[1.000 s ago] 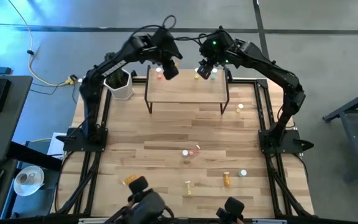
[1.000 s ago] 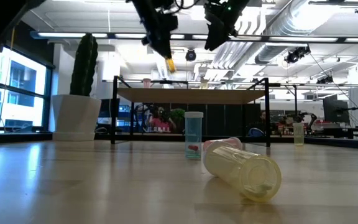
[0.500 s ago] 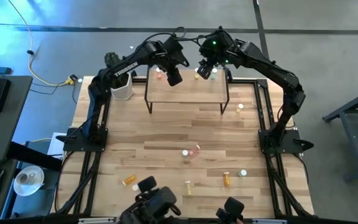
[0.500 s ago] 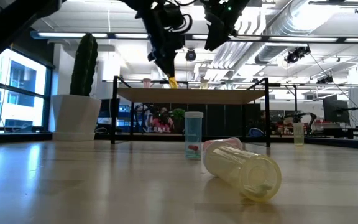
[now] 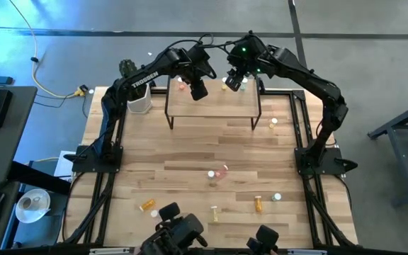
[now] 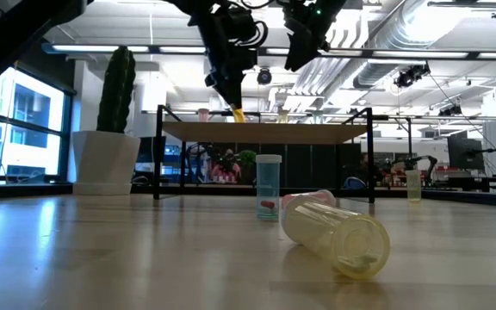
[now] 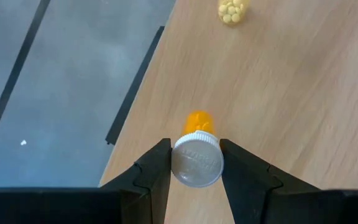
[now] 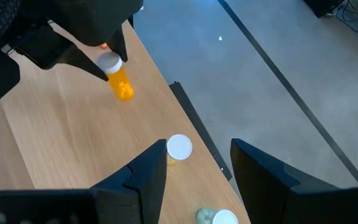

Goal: Pick and place medicine bottles onto shelf by color
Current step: Put the top orange pill bottle on the shelf

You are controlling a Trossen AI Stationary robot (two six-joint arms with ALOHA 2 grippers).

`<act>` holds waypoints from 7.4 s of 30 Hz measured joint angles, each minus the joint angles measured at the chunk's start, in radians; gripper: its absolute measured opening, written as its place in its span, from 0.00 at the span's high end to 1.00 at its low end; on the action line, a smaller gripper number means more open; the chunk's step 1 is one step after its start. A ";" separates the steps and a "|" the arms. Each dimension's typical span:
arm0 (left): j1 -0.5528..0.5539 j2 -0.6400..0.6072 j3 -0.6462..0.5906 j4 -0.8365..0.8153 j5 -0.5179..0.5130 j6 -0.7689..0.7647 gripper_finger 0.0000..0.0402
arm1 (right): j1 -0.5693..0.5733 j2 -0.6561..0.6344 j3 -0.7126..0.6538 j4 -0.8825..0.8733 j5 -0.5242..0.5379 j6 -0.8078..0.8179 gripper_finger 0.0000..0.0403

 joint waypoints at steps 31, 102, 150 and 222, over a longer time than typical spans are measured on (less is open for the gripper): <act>-0.014 0.021 -0.001 -0.007 0.000 0.000 0.71 | 0.000 0.000 0.000 -0.012 -0.001 0.000 0.58; -0.232 -0.104 0.156 0.041 0.006 0.235 0.71 | 0.092 0.000 0.000 -0.094 -0.414 -0.437 0.58; 0.009 -0.050 0.156 -0.032 0.110 0.116 0.71 | 0.085 -0.143 0.000 -0.117 -0.212 -0.324 0.58; 0.034 0.074 0.084 -0.006 0.101 0.078 0.68 | 0.085 -0.140 -0.001 -0.140 -0.211 -0.314 0.58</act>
